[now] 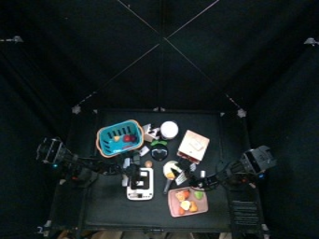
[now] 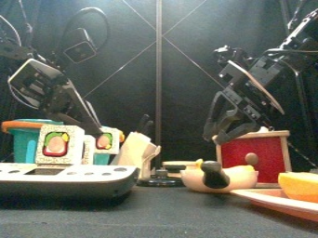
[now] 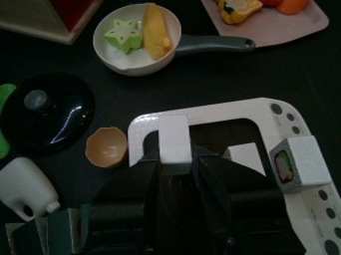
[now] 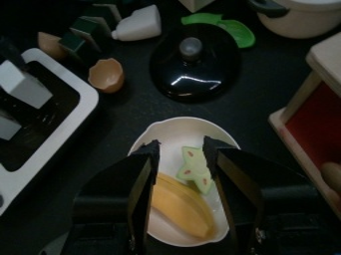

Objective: Hand over sushi piece

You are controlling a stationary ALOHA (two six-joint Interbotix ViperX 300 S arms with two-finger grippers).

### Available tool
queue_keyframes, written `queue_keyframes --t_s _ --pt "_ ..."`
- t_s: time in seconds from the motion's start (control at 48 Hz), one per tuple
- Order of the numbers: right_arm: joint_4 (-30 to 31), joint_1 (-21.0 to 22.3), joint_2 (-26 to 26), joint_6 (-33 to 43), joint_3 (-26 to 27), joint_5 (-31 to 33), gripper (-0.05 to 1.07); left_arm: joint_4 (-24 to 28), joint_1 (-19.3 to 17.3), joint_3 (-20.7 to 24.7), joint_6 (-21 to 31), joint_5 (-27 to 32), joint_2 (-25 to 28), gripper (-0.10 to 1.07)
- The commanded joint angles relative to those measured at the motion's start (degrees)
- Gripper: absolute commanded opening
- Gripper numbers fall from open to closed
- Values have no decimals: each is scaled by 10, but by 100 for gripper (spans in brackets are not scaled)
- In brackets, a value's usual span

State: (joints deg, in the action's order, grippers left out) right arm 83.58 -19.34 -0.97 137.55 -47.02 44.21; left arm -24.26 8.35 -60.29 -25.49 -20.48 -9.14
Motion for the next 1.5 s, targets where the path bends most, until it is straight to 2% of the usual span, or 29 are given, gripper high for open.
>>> queue_keyframes --t_s 0.0,0.354,0.521,0.854,1.146,1.479 --pt "32 5 -11 -2 14 -8 79 1 -1 13 0 -6 -7 59" --pt "220 6 -16 -1 44 -72 80 20 -1 55 -2 -7 -7 59" --pt "270 4 -16 1 60 -91 80 31 -1 66 -1 -20 -7 59" --pt "281 16 -6 -1 80 -98 80 37 4 77 -1 -79 2 59" --pt "285 25 -3 -3 83 -99 97 42 4 86 -1 -82 13 59" --pt "290 25 20 -11 93 -99 97 69 11 103 -1 -82 31 59"
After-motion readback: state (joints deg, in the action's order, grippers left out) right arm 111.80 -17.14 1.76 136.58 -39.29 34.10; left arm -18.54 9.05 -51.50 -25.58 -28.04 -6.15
